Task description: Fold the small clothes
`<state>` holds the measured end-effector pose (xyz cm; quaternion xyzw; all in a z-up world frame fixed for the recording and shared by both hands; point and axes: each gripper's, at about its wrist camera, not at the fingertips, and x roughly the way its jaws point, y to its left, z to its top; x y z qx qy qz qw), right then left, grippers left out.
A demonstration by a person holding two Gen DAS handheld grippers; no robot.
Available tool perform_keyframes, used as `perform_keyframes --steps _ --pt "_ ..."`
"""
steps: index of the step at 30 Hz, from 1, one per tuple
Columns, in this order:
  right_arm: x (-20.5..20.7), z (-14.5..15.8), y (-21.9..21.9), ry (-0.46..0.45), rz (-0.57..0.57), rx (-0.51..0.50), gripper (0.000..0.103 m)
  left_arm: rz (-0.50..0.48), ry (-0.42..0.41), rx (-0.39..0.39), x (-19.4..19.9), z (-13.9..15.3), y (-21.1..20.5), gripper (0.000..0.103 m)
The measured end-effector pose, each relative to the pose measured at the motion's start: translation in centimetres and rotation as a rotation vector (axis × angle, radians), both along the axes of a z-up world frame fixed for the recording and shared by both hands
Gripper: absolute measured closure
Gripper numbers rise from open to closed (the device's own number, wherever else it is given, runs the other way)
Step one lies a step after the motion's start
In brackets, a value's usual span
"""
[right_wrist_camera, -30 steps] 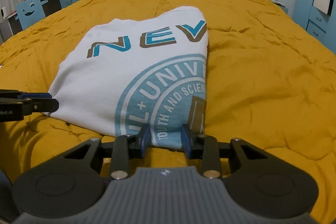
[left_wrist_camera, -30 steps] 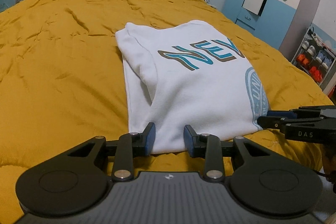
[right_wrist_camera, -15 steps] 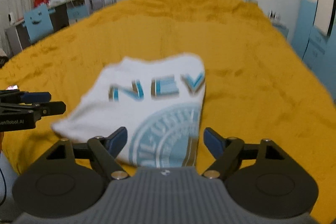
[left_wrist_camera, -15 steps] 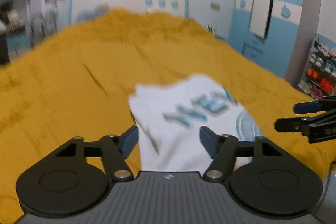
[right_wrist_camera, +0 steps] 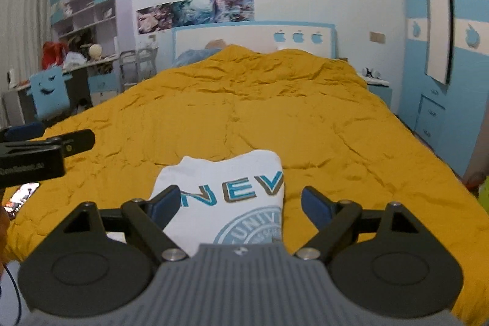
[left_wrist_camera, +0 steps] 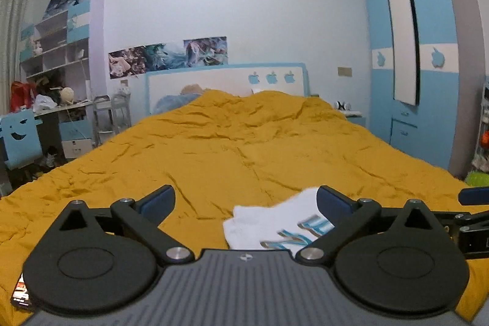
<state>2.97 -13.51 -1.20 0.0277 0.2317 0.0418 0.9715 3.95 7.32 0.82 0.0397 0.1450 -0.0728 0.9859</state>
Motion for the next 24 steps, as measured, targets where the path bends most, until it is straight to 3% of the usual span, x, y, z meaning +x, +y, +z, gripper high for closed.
perform_keyframes --steps 10,15,24 --pt "-3.9 -2.3 0.9 0.16 0.012 -0.017 0.021 0.025 0.242 -0.038 -1.6 -2.4 -0.3 0.0" --pt "-4.6 -3.6 1.0 0.213 -0.009 -0.012 0.021 0.003 0.324 0.029 -2.6 -4.1 -1.5 0.0" --pt "-4.5 -5.2 1.0 0.28 -0.006 -0.018 0.021 0.014 0.406 0.009 -3.1 -5.7 -1.5 0.0"
